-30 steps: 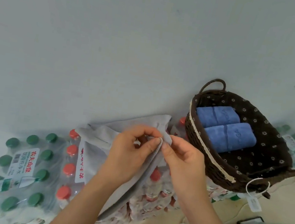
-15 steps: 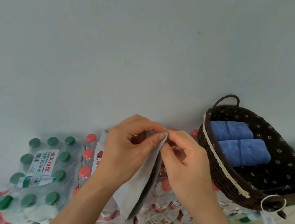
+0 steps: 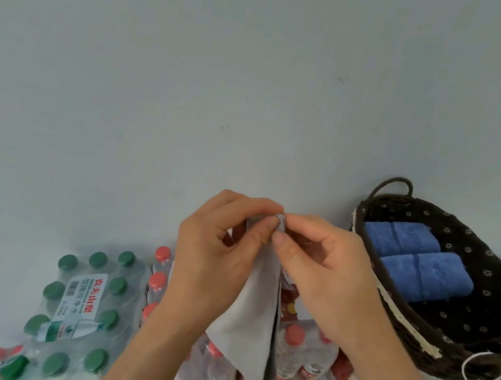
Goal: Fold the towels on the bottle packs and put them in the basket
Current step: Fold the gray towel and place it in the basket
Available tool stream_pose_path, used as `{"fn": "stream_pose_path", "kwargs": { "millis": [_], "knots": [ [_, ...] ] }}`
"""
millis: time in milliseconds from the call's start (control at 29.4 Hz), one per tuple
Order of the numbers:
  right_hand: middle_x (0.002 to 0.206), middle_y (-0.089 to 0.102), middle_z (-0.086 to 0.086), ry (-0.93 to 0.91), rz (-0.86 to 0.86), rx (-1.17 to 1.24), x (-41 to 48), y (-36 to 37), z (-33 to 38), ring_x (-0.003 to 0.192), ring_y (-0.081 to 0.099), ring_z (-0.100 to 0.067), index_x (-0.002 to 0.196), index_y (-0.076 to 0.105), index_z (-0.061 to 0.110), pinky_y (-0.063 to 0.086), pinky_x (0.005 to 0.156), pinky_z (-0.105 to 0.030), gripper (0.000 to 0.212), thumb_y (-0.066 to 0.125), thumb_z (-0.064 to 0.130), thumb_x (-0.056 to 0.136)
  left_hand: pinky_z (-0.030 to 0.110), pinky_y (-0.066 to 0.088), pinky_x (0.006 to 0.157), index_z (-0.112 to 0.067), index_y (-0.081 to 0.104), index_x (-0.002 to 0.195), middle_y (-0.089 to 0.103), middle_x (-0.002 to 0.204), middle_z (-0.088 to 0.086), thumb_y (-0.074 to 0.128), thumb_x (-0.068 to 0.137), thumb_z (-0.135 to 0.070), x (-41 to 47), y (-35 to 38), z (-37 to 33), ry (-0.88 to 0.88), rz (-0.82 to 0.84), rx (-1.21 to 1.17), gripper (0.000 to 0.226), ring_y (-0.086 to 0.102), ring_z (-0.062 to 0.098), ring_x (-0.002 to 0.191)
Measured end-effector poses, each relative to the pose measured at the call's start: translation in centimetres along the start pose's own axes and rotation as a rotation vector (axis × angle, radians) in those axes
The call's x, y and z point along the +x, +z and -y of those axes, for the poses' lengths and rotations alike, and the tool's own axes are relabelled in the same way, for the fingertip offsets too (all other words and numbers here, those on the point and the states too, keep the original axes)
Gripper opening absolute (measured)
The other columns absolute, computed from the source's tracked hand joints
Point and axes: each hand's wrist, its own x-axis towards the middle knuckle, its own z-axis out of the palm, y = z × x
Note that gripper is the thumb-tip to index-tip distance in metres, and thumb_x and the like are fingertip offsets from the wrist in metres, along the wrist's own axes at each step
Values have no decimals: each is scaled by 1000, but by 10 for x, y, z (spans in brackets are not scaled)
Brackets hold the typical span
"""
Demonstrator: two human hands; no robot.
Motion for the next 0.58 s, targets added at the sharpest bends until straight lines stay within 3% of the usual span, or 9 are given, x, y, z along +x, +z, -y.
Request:
{"fn": "stream_pose_path", "kwargs": {
  "millis": [170,306,374,442,511,579],
  "knots": [
    [86,69,11,27,54,-65,9,7,3,82,67,-6,105,62,34,57,75,-31,19,64,24,89,14,41,62,-37,62,84,63,88,-13,64,88,-20,17,-6,-6,-55,-170,16,18,57,3,78],
    [82,66,0,110,262,-182,15,-3,-18,79,64,-19,96,62,27,53,74,-48,8,59,31,89,20,47,77,-33,63,88,65,99,-13,59,91,-23,35,-28,-8,-61,-236,-17,11,61,4,95],
    [78,64,-5,162,408,-271,19,-11,-29,75,62,-26,87,61,20,51,70,-50,14,57,33,86,23,50,79,-25,64,90,70,93,-7,58,94,-16,42,-41,-8,-107,-256,-174,12,65,9,90],
    [73,64,1,203,496,-322,24,-22,-36,69,60,-17,77,61,20,49,68,-43,17,57,26,92,17,48,71,-23,64,88,68,83,-6,59,94,-13,49,-54,-6,-127,-315,-226,12,63,6,78],
    [68,62,9,181,417,-376,34,-38,-38,68,59,-8,72,59,24,47,68,-33,25,54,22,96,14,45,68,-24,64,87,65,79,-10,60,93,-14,55,-65,-2,-131,-372,-192,13,59,2,73],
    [71,63,9,77,222,-476,51,-51,-32,72,60,-8,77,60,29,44,66,-26,21,51,25,96,13,45,68,-26,64,86,64,78,-11,60,93,-16,56,-76,5,-150,-437,-162,13,57,1,72]
  ]
}}
